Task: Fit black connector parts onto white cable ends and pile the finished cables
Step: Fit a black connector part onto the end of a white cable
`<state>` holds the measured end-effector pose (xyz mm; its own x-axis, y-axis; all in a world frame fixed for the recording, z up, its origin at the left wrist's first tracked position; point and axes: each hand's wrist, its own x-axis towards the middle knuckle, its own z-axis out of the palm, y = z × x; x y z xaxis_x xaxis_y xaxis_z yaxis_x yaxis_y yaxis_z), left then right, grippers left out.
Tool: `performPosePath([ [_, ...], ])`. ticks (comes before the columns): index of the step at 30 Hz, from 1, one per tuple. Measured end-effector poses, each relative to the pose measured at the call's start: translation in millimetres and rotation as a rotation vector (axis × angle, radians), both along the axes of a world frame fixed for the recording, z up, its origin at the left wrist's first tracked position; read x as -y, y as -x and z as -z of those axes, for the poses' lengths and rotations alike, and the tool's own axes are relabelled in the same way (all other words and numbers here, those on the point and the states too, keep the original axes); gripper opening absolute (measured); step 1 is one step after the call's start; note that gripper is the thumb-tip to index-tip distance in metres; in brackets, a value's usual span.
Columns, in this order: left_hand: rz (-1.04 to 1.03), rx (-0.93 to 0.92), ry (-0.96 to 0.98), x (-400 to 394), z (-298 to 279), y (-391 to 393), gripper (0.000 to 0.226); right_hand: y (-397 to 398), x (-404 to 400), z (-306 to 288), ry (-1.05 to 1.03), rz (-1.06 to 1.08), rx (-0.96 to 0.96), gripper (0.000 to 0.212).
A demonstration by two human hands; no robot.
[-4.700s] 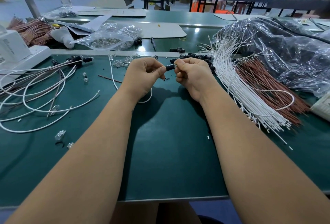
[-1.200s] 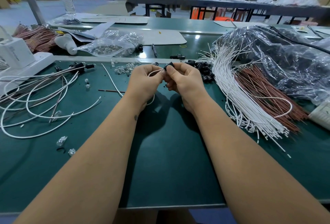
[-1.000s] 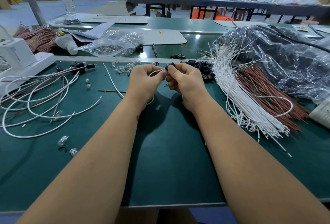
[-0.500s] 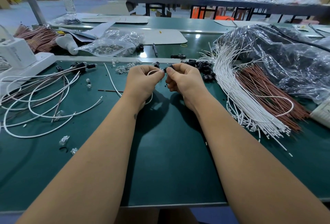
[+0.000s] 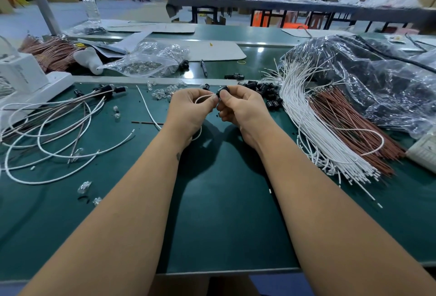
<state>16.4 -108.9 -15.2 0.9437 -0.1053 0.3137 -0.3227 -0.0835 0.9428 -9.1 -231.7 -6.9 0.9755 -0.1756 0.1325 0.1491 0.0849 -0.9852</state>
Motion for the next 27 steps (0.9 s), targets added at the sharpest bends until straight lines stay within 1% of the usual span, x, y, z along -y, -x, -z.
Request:
performPosePath([
  [4,-0.005,0.038,-0.023,1.5,-1.5,4.1,0.021,-0.5,-0.6,-0.1,-0.003,0.011,-0.002,0.005],
  [8,0.007,0.039,0.006,3.0,-2.9,5.9,0.014,-1.1,0.2,0.3,-0.018,0.002,0.007,0.006],
  [12,0.013,0.039,0.0,3.0,-3.5,5.7,0.013,-1.8,1.0,1.1,-0.021,0.003,0.01,0.012],
  [19,-0.049,-0.026,-0.047,0.0,-4.2,5.8,0.014,-0.5,0.8,-0.5,-0.053,0.011,-0.016,0.009],
  [27,-0.012,0.009,-0.065,1.6,-1.0,5.0,0.009,-1.1,-4.3,0.0,-0.009,0.074,-0.039,0.007],
])
